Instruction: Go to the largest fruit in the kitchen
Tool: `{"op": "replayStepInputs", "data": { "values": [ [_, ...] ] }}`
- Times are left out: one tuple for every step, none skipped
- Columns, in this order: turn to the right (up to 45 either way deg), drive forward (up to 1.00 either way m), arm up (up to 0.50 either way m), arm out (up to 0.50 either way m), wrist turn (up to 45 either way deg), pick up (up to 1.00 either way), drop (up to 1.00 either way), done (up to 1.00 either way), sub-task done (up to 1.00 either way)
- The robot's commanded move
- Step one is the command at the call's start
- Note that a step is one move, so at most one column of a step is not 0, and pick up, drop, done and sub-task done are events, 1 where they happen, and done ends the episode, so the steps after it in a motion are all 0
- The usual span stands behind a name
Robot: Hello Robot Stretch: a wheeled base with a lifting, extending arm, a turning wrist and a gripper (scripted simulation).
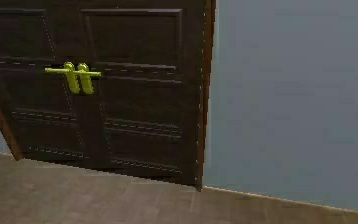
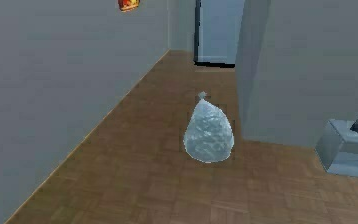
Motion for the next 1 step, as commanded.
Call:
{"op": "replayStepInputs", "data": {
  "values": [
    [21.0, 0.00, 0.00, 0.00, 0.0, 0.00, 0.00, 0.00, 0.00]
  ]
}}
